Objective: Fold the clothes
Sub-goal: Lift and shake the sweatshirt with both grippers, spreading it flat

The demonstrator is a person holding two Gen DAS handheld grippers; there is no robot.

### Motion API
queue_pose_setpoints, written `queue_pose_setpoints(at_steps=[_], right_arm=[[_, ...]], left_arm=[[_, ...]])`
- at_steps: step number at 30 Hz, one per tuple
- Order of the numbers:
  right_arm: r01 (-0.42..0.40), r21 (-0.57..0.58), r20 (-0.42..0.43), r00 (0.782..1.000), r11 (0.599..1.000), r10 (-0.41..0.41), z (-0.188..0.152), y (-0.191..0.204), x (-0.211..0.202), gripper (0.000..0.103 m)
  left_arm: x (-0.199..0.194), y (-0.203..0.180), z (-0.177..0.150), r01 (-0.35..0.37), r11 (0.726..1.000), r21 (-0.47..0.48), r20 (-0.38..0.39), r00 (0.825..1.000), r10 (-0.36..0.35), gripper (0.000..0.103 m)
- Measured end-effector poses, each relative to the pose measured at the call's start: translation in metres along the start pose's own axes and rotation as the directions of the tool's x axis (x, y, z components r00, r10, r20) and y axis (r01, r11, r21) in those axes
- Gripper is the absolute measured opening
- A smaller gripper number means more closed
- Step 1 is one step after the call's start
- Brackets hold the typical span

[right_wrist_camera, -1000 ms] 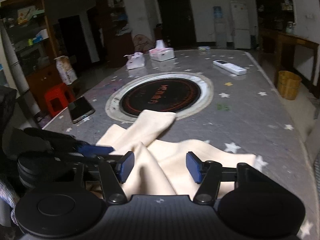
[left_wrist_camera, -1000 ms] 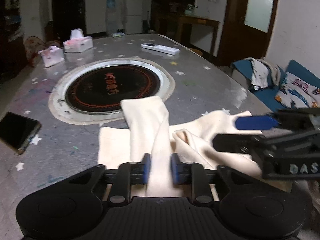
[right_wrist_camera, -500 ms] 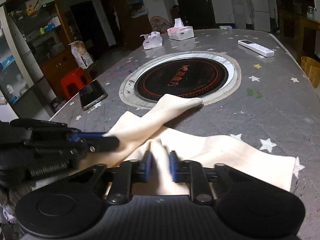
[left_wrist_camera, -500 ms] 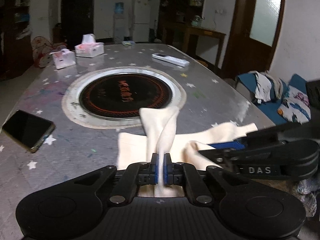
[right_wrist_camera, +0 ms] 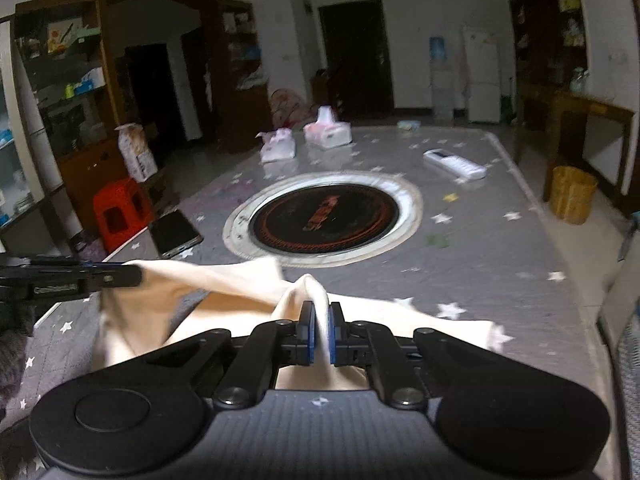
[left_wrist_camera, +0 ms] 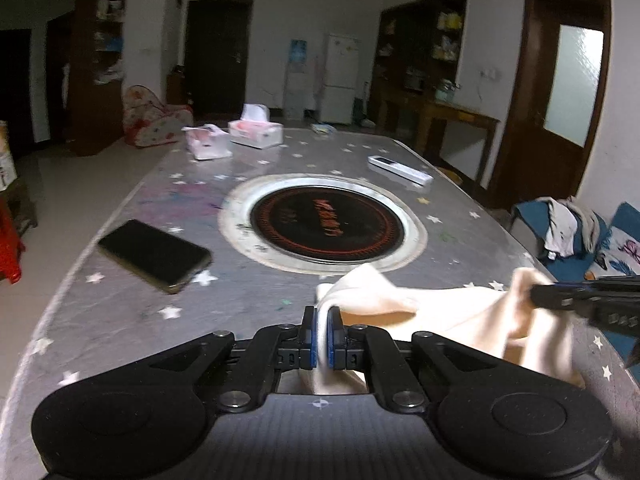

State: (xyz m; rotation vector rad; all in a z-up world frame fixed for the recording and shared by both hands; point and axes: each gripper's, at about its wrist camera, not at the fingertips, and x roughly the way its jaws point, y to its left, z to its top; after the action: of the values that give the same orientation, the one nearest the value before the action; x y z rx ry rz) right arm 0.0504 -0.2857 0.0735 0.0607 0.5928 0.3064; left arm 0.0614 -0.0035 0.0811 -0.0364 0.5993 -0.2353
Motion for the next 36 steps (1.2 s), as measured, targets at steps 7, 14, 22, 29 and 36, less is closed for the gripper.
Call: queue_pose_setpoints(at_steps=[7,14,22,29,36], right_arm=[[0.087,0.043,0.082,0.993,0.995,-0.090,-0.015,-0.018,-0.061,0.005],[0.169,0.109,0.117,0.976,0.980,-0.181,-0.047,-0.039,-0.114,0.005],[0.245,0.182,0.094,0.960,0.952,-0.265,-0.085,-0.061,-0.155,0.005],[0.334,0.216,-0.040,0.942,0.918,-0.333,-0.120,-0.078,-0.149,0.010],[0.329,0.116,-0.019,0.944,0.937,-0.329,-0.113,-0.064,-0.166,0.018]], left_arm=[[-0.051,0.023,-0.019,-0.041,0.997,-0.067,0.043,0.998,0.044,0.005],[-0.092,0.040,-0.041,-0.064,0.991,-0.118,0.050,0.996,0.070,0.005],[-0.118,0.056,-0.069,-0.091,0.983,-0.159,0.010,0.996,0.094,0.005],[-0.113,0.068,-0.096,-0.152,0.978,-0.144,-0.092,0.986,0.140,0.008],[-0.136,0.050,-0.102,-0.142,0.989,-0.041,-0.068,0.988,0.139,0.010]])
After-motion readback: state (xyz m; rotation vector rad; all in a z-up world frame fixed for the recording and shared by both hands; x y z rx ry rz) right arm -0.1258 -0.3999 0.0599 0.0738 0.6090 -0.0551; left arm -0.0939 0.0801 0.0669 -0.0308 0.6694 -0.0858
